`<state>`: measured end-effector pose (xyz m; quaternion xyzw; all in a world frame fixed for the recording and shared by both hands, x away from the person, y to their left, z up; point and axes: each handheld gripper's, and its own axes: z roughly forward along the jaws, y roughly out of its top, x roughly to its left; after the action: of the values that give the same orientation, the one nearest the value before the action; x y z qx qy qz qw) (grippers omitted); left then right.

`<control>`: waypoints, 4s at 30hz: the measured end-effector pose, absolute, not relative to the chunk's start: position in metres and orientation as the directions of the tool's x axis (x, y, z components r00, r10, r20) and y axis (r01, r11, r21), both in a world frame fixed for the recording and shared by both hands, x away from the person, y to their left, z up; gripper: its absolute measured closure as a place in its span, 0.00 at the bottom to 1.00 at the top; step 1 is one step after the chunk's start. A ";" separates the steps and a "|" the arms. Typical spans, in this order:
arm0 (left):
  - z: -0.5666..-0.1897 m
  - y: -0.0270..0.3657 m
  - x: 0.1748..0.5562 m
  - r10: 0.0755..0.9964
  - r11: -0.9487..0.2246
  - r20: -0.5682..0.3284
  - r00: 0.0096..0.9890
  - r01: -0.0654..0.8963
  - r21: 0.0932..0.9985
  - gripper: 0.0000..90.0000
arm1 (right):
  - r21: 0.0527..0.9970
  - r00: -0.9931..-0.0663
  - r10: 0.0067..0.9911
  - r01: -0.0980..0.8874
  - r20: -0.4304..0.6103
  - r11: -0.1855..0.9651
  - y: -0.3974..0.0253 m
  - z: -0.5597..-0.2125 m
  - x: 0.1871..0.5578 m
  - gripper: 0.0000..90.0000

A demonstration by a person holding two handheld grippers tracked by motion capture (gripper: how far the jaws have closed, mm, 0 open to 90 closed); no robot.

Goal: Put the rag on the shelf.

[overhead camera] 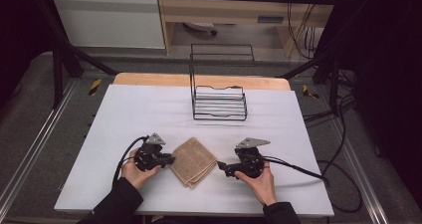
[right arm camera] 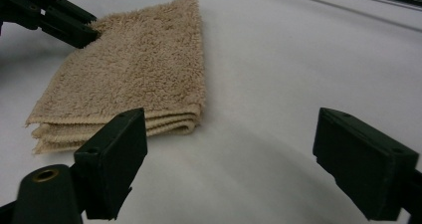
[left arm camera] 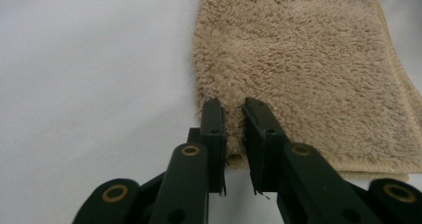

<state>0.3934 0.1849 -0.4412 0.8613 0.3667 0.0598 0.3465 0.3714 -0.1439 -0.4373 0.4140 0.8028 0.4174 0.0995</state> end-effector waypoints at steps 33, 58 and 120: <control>-0.440 0.186 0.395 0.674 -0.483 -0.167 0.720 0.600 0.637 0.92 | 0.683 -0.559 0.770 0.693 0.306 0.231 -0.106 -0.456 0.376 0.86; -0.428 0.194 0.355 0.739 -0.338 -0.282 0.612 0.699 0.631 0.94 | 0.726 -0.671 0.706 0.599 0.227 0.336 -0.089 -0.433 0.414 0.96; -0.442 0.182 0.439 0.756 -0.378 -0.205 0.621 0.671 0.639 0.92 | 0.770 -0.633 0.748 0.573 0.198 0.281 -0.140 -0.437 0.391 0.08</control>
<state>0.4394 0.1822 -0.4420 0.8277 0.4310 0.0606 0.3542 0.3906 -0.1395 -0.4371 0.4159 0.7939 0.4319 0.1015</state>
